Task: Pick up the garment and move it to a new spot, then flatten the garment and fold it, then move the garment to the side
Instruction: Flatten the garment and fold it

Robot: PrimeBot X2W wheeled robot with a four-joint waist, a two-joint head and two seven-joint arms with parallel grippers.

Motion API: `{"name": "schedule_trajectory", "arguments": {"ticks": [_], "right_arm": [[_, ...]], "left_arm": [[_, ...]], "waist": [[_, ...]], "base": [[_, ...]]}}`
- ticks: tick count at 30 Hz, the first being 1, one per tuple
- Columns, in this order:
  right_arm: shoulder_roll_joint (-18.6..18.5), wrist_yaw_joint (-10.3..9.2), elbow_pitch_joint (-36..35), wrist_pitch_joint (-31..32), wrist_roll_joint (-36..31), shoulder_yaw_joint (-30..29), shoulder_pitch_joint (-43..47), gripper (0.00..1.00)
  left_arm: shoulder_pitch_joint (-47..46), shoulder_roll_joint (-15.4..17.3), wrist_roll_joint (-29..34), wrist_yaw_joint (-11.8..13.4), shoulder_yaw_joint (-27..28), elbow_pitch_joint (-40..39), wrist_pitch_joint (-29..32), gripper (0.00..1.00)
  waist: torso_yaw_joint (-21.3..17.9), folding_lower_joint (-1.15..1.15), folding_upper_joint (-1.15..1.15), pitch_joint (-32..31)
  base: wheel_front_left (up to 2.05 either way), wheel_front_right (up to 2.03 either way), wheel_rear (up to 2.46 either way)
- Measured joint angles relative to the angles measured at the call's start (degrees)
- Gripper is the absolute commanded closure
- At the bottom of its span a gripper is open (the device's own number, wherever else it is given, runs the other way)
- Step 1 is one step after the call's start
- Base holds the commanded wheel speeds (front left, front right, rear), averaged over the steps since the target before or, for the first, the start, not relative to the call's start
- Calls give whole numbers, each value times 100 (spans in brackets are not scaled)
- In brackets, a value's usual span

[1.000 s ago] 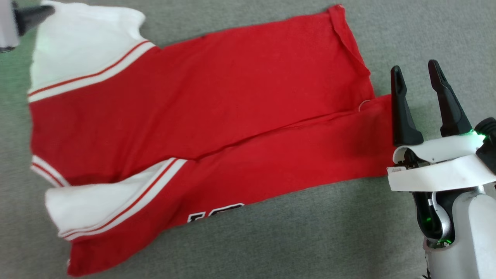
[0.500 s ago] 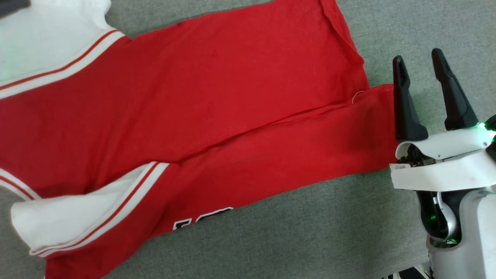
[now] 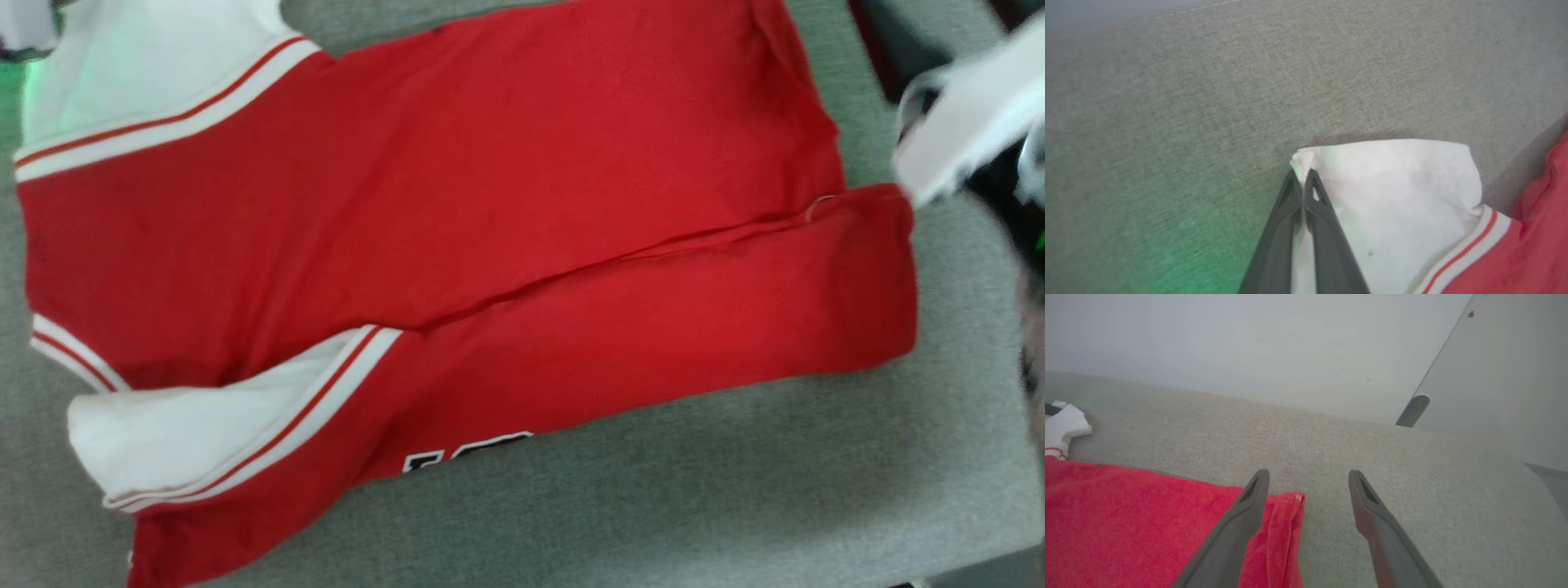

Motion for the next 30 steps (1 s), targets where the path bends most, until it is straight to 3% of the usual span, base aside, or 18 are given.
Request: {"name": "schedule_trajectory", "arguments": {"ticks": [8,15,16,17,19,30], "right_arm": [[-259,-1,1416,2565,776,302,-1405,0],[-444,-3,1951,3500,975,505,-1831,0],[-477,-3,1953,3541,999,556,-1861,17],[-508,-3,1941,3509,1013,573,-1861,54],[-522,-3,1960,3281,1000,538,-1862,100],[-945,-3,1981,2286,1000,924,-1595,100]], "left_arm": [[-175,-196,-196,-2,-153,-126,-182,100],[-291,-286,-359,-15,-314,-222,-330,100],[-301,-296,-385,-15,-334,-238,-359,100],[-314,-308,-415,-15,-356,-257,-398,100],[-316,-320,-482,-15,-396,-305,-472,100],[-85,-382,-723,-14,-700,-749,-1245,100]], "waist": [[319,0,0,153],[541,0,0,286],[571,0,0,300],[599,0,0,313],[654,0,0,331],[914,0,0,33]], "base": [[0,0,0],[0,0,0],[0,0,0],[0,0,0],[0,0,0],[0,0,0]]}}
